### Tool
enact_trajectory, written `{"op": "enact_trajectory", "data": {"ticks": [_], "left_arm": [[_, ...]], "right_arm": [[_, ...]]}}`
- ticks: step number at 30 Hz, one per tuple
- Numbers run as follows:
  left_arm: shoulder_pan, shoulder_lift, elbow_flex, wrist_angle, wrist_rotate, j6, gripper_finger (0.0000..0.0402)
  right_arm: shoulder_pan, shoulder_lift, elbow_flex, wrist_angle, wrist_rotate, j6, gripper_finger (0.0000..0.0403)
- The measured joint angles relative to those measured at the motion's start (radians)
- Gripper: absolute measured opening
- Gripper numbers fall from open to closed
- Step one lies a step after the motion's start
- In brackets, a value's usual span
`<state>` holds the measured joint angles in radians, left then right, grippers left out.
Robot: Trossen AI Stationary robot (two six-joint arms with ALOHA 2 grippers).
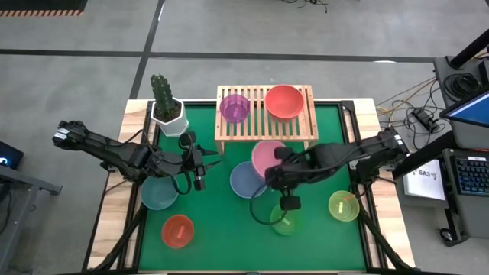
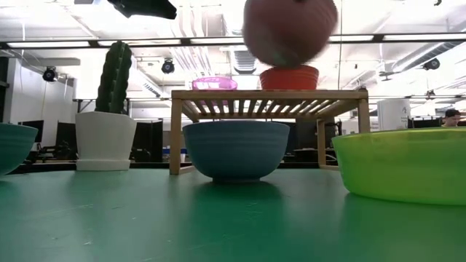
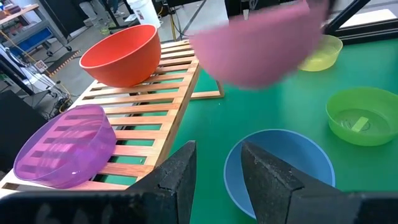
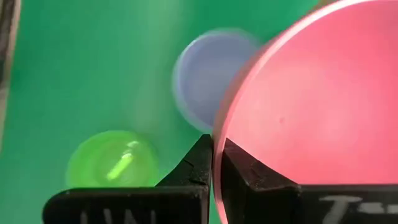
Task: Place and stack bowls onto a shelf
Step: Stack the pink bowl on top of the orange bowl on the shelf
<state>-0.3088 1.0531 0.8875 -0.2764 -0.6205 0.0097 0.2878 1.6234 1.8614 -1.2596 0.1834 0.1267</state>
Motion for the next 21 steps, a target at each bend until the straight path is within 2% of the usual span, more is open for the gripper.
{"op": "enact_trajectory", "data": {"ticks": [6,8,11,14,19,21], "left_arm": [[0.000,0.000,0.000,0.000,0.000,0.004,0.0110],[0.000,0.000,0.000,0.000,0.000,0.004,0.0110],[0.000,0.000,0.000,0.000,0.000,0.004,0.0110],[0.000,0.000,0.000,0.000,0.000,0.004,0.0110],[0.000,0.000,0.000,0.000,0.000,0.004,0.0110],[0.000,0.000,0.000,-0.001,0.000,0.006,0.0110]], "right_arm": [[-0.052,0.000,0.185,-0.104,0.259,-0.106,0.0009],[-0.102,0.000,0.226,-0.158,0.293,-0.117,0.0009],[-0.204,0.000,0.256,-0.222,0.290,-0.121,0.0009],[-0.323,0.000,0.259,-0.253,0.253,-0.176,0.0009],[-0.526,0.009,0.259,-0.250,0.028,-0.267,0.0009],[-0.586,0.016,0.259,-0.250,-0.026,-0.283,0.0009]]}}
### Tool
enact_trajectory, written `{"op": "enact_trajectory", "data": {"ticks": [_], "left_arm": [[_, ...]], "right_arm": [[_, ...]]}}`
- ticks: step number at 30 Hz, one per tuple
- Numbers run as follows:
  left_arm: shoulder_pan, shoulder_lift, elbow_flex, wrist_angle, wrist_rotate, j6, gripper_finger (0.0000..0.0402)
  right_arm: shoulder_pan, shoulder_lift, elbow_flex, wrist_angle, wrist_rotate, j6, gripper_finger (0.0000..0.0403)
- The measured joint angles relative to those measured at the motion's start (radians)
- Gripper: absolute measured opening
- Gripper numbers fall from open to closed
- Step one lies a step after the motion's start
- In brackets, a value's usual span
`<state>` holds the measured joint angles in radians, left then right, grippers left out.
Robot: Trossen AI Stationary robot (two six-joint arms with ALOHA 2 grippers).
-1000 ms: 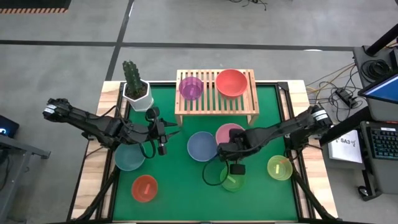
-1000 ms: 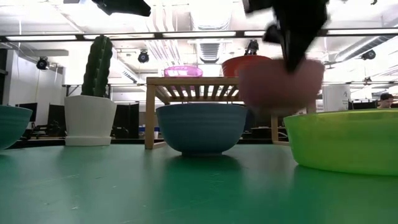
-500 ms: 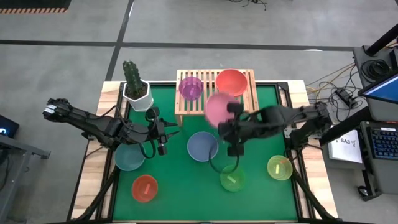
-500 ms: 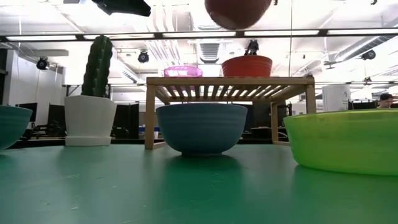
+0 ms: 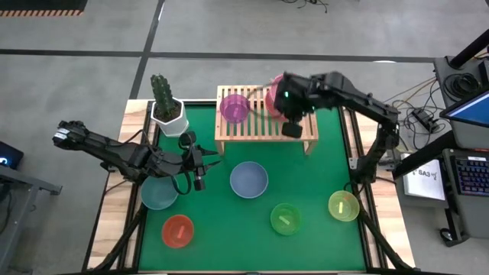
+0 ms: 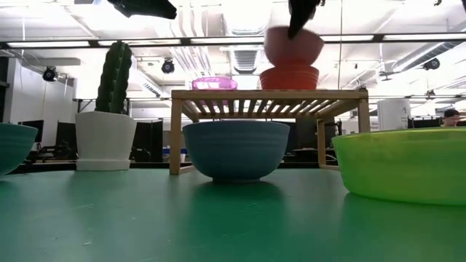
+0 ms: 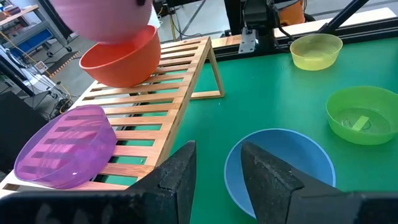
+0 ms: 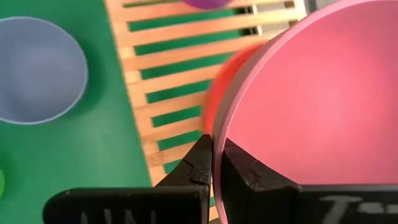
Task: Place and stack bowls onto a shelf
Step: Stack the pink bowl on top of the orange bowl on the shelf
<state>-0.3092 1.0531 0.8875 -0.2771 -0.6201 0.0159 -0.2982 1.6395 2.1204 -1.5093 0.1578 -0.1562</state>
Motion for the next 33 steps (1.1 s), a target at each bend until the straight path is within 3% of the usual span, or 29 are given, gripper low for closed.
{"op": "enact_trajectory", "data": {"ticks": [4,12,21,33], "left_arm": [[0.000,0.000,0.000,0.000,0.000,0.001,0.0110],[0.000,0.000,0.000,0.000,0.000,0.001,0.0110],[0.000,0.000,0.000,-0.001,0.001,0.001,0.0110],[0.000,0.000,0.000,-0.001,0.001,0.001,0.0110]], "right_arm": [[-0.056,0.003,-0.001,0.001,-0.061,-0.042,0.0009],[-0.058,0.008,-0.001,0.004,-0.095,-0.068,0.0009],[-0.056,0.044,-0.001,0.020,-0.076,-0.054,0.0014],[-0.056,0.053,-0.001,0.023,-0.053,-0.045,0.0126]]}}
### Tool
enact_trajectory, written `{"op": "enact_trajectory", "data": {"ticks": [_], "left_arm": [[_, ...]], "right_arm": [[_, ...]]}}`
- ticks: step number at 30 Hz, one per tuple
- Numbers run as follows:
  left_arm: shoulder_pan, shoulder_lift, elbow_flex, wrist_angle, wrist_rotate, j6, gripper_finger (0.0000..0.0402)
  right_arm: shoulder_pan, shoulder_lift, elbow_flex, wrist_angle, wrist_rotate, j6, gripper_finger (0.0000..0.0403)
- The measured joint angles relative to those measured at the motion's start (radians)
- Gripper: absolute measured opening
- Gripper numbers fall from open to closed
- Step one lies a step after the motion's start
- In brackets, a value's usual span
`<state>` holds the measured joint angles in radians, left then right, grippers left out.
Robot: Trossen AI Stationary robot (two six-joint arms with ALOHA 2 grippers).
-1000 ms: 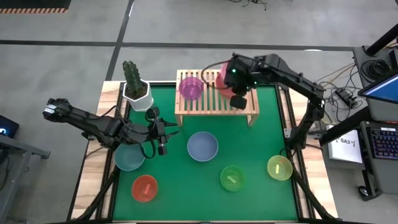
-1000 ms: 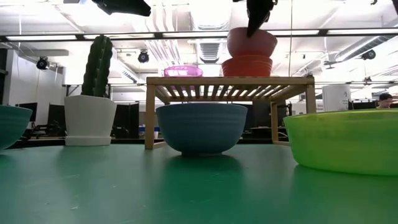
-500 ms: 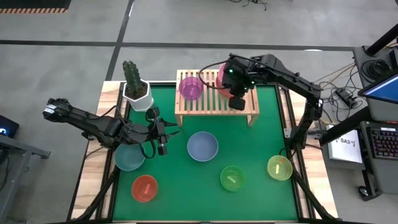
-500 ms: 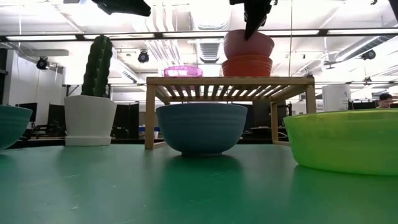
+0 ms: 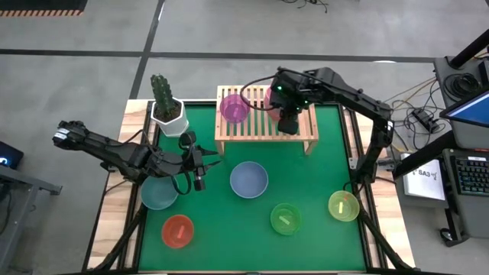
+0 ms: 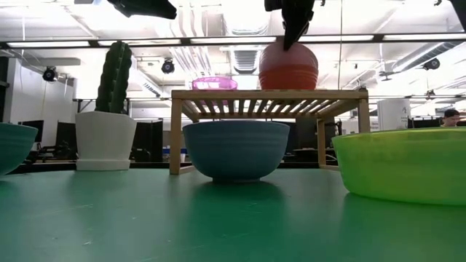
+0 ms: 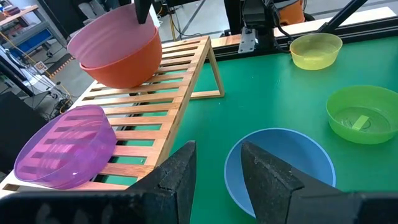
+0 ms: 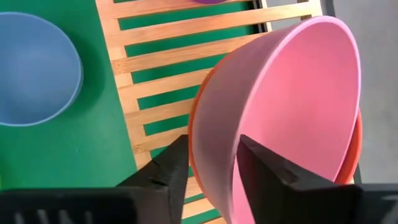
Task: Place and stack bowls onto a shelf
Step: Stack the pink bowl on top of the orange bowl on the shelf, then stack the light orange bowl on top of the violet bowl on the shelf
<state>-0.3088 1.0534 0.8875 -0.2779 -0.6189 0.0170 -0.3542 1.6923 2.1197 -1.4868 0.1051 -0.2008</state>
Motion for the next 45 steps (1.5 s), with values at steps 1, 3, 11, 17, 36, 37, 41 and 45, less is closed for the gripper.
{"op": "enact_trajectory", "data": {"ticks": [1,3,11,17,36,37,41,45], "left_arm": [[0.000,0.000,0.000,0.000,0.000,0.000,0.0110],[0.000,0.000,0.000,0.000,0.000,0.000,0.0110],[0.000,0.000,0.000,0.000,0.000,0.000,0.0110],[0.000,0.000,0.000,0.000,0.000,0.000,0.0110],[0.000,0.000,-0.016,0.005,0.001,0.019,0.0110],[0.000,0.000,-0.016,0.005,0.001,0.019,0.0110],[0.000,0.000,-0.016,0.005,0.001,0.019,0.0110],[0.000,0.000,-0.017,0.006,0.001,0.018,0.0110]], "right_arm": [[0.000,-0.005,0.000,0.000,0.000,0.001,0.0134],[0.000,-0.017,0.000,0.002,0.000,0.008,0.0145],[0.000,-0.056,0.000,0.103,-0.009,0.045,0.0146],[-0.008,-0.055,-0.011,0.229,-0.008,0.044,0.0103],[-0.019,-0.054,-0.177,0.329,0.000,0.071,0.0011],[-0.019,-0.054,-0.179,0.329,0.000,0.071,0.0011],[-0.004,-0.074,-0.179,0.345,-0.010,0.084,0.0011],[0.043,-0.142,-0.218,0.375,-0.062,0.090,0.0011]]}}
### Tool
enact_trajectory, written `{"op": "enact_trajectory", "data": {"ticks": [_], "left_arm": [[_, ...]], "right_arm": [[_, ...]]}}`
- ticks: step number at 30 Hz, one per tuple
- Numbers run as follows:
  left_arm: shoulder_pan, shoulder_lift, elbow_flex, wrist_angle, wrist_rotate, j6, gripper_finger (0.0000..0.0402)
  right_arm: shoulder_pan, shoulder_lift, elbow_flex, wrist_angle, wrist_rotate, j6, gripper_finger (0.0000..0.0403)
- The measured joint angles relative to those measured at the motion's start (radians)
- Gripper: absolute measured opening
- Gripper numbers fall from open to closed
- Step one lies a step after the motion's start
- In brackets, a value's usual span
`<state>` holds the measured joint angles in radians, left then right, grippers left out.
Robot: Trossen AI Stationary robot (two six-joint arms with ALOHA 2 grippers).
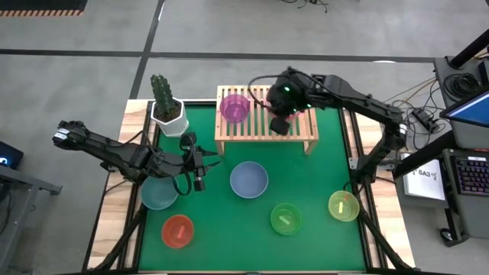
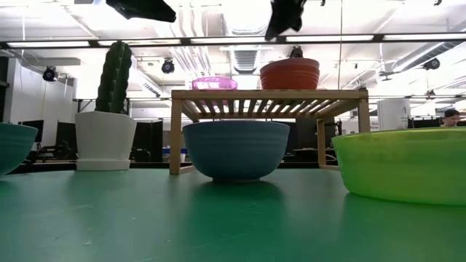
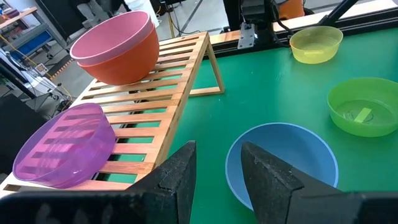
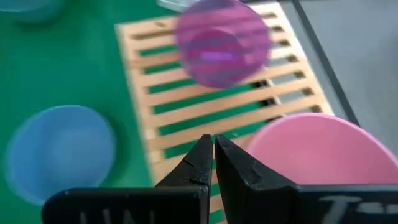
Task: Place and stack bowls onto a shelf
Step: Stack the light orange bowl on top of the violet bowl on the shelf
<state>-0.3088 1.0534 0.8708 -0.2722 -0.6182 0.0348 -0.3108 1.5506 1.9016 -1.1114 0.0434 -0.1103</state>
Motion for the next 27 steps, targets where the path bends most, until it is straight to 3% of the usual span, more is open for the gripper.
{"op": "enact_trajectory", "data": {"ticks": [4,11,18,23,27], "left_arm": [[0.000,0.003,-0.005,0.000,0.013,-0.014,0.0110],[0.000,0.053,-0.006,0.002,0.124,-0.043,0.0110],[0.000,0.117,-0.004,0.011,0.157,-0.173,0.0110],[0.000,0.180,0.034,-0.030,0.371,-0.344,0.0110],[-0.008,0.254,0.126,-0.205,0.529,-0.592,0.0110]], "right_arm": [[0.081,-0.108,-0.118,0.068,-0.002,0.025,0.0011],[0.281,-0.321,-0.445,0.303,0.000,0.127,0.0011],[0.488,-0.431,-0.736,0.549,0.001,0.192,0.0011],[0.588,-0.447,-0.856,0.634,0.003,0.260,0.0011],[0.637,-0.450,-0.911,0.649,0.009,0.300,0.0011]]}}
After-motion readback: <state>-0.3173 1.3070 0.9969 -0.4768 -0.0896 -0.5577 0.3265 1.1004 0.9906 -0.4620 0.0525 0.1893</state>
